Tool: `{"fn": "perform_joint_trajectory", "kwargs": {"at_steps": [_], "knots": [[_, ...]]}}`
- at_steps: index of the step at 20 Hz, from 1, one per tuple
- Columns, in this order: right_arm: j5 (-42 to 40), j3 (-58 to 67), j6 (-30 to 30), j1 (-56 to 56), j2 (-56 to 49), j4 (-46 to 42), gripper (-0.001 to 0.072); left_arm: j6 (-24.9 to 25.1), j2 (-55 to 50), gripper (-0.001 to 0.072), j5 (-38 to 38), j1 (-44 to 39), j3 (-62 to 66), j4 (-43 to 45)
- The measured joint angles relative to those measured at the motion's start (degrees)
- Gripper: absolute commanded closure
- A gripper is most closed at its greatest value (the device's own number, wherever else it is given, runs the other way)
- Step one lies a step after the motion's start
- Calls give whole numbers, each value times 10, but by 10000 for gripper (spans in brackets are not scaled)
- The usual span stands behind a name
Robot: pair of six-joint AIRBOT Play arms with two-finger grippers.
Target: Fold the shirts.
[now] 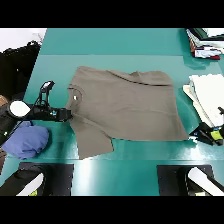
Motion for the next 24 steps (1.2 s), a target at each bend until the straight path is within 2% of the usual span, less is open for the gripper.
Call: {"fn": "perform_joint_trajectory", "kwargs": {"at_steps": [2,3,4,5,6,7,11,15,18,24], "knots": [[-27,-25,-4,4,2,24,308,-1,0,679,0,0,1,-1],[-36,-33,-5,11,2,35,343,-2,0,679,0,0,1,-2],[-45,-39,-6,21,3,46,418,-2,0,679,-1,0,2,-2],[-56,-43,-6,31,3,53,432,-2,0,679,-1,0,2,-3],[-63,-46,-7,41,3,57,536,-2,0,679,-3,0,2,-3],[-73,-49,-9,52,3,61,701,-2,0,679,-5,0,2,-4],[-84,-40,-10,97,2,63,699,-2,0,680,-31,0,13,-11],[-63,54,-10,157,20,75,699,-2,1,680,-88,-1,103,-14],[-68,179,-9,203,59,83,699,-2,0,679,-123,-1,240,-14],[-107,463,-8,240,134,87,699,-1,1,680,-158,0,591,-15]]}}
